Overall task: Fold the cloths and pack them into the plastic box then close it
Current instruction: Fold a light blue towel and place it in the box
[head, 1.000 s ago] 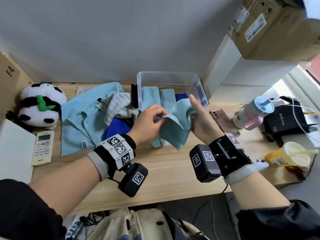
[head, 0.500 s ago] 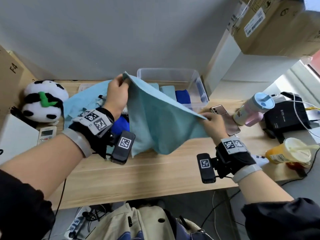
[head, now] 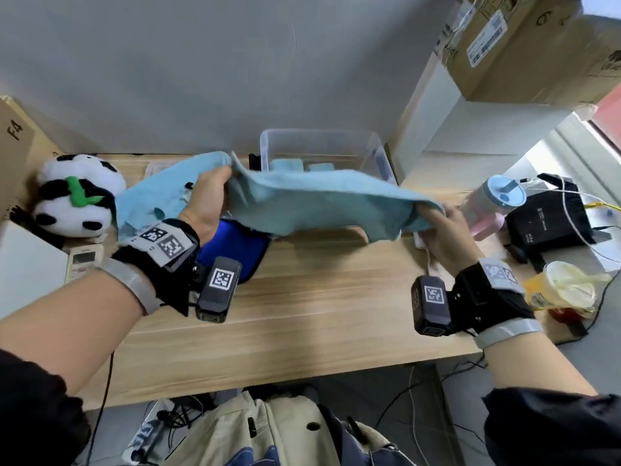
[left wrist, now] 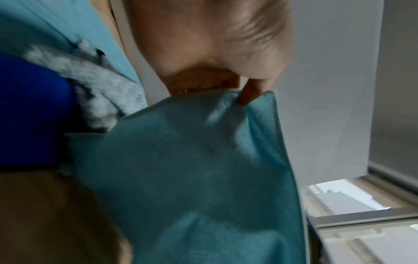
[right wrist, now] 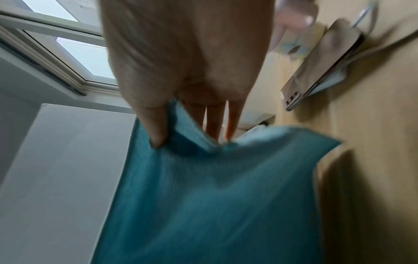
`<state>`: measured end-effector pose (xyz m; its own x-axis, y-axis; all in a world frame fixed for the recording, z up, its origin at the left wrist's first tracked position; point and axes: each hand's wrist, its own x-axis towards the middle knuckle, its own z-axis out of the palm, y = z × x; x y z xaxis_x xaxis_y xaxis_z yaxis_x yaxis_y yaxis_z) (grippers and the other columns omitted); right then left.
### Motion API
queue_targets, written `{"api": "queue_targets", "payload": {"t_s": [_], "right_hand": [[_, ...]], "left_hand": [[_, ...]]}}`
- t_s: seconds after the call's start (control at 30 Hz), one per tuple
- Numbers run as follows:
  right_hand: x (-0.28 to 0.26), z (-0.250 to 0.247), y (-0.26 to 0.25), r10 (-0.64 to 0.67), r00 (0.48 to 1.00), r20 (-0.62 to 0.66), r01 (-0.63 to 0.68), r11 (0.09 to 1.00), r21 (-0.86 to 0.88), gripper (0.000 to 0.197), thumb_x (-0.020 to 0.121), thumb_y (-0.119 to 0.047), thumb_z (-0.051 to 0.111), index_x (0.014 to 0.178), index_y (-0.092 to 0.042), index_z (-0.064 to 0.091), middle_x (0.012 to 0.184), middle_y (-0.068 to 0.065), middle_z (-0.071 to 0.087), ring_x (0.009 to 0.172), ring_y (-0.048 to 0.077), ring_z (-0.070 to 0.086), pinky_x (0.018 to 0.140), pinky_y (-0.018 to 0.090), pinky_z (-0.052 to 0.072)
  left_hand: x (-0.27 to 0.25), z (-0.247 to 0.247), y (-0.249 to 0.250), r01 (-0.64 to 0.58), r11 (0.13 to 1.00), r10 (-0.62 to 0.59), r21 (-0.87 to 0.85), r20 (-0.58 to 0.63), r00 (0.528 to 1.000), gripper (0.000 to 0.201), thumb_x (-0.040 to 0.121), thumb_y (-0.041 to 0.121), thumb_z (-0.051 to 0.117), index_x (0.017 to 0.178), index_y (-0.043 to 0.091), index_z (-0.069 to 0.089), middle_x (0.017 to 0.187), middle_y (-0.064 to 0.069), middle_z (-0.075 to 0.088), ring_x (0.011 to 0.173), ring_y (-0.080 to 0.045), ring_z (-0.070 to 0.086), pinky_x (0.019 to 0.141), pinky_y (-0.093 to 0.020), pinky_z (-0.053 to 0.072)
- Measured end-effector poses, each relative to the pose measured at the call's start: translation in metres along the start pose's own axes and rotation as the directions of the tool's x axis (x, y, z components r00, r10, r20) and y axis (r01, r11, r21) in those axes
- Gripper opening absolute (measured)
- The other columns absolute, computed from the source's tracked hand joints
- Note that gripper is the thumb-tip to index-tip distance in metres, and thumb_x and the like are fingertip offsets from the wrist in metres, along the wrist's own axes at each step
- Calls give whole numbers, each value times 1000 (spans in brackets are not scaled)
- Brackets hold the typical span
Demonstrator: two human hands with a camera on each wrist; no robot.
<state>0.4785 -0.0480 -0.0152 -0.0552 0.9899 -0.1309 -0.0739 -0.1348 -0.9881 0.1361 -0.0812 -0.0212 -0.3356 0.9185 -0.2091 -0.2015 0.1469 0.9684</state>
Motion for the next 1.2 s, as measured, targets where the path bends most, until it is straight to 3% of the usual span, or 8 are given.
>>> {"api": "queue_targets", "payload": {"t_s": [0.1, 0.2, 0.33, 0.47, 0.63, 0.73, 0.87, 1.2], "right_hand": [[-13, -23, 40, 349, 925, 154, -315, 927, -205, 23, 91, 2, 46, 105, 0, 64, 83, 6, 69, 77, 14, 62, 62, 17, 55], [-28, -42, 82, 605, 755, 254, -452, 760, -466, 38, 74, -13, 69, 108, 4, 63, 92, 9, 72, 82, 16, 68, 76, 20, 56], [-43, -44, 115, 745, 609, 273, -249, 507, -825, 10, 85, -16, 65, 91, -19, 73, 84, -9, 69, 78, 4, 59, 73, 12, 43], [-47, -39, 132, 902, 384, 196, -64, 238, -969, 34, 90, -32, 59, 58, -24, 53, 60, -10, 45, 60, 5, 40, 62, 18, 29], [-37, -30, 126, 963, 251, 103, -91, 129, -987, 49, 85, -65, 46, 101, -27, 72, 108, -13, 67, 111, 8, 56, 99, 25, 37], [-23, -22, 126, 894, 439, 90, -178, 184, -967, 46, 91, -54, 45, 101, -19, 72, 106, -4, 69, 106, 16, 62, 85, 25, 41], [-10, -11, 145, 472, 881, 36, -219, 473, -853, 20, 89, -25, 59, 104, -15, 68, 101, 1, 65, 96, 19, 60, 80, 28, 44], [-4, 13, 183, 380, 915, 138, 57, 216, -975, 92, 72, -39, 76, 146, -30, 23, 157, 2, 10, 144, 30, 7, 118, 43, 13]], "left_hand": [[-16, -7, -39, 114, 976, -127, 184, 63, 990, 31, 95, 8, 37, 73, 12, 60, 69, 2, 64, 65, -4, 56, 59, -17, 42], [-32, -16, -79, 243, 887, -312, 393, 123, 942, 28, 94, 8, 45, 71, 10, 63, 52, 11, 65, 55, -1, 58, 55, -16, 44], [-47, -25, -119, 333, 714, -522, 616, 152, 839, 29, 89, 7, 52, 62, 11, 58, 64, -4, 57, 63, -15, 48, 55, -20, 39], [-56, -28, -138, 439, 574, -687, 692, 115, 717, 30, 77, 17, 50, 50, 14, 38, 47, 1, 37, 52, -16, 29, 51, -26, 25], [-44, -30, -143, 254, 317, -797, 914, 112, 594, 54, 97, 36, 37, 71, -2, 67, 67, -12, 63, 62, -23, 54, 68, -29, 44], [-37, -23, -136, -21, 127, -801, 992, 115, 588, 42, 89, 36, 55, 52, 15, 55, 54, -1, 53, 50, -13, 46, 52, -22, 36], [-32, -10, -133, -144, 33, -566, 989, 137, 813, 25, 73, 33, 70, 58, 20, 54, 60, 8, 57, 63, -13, 55, 56, -23, 37], [-22, 4, -160, -374, 140, -393, 917, 398, 829, 86, 66, 36, 78, 139, 35, 33, 154, 3, 11, 143, -21, 12, 116, -42, 20]]}}
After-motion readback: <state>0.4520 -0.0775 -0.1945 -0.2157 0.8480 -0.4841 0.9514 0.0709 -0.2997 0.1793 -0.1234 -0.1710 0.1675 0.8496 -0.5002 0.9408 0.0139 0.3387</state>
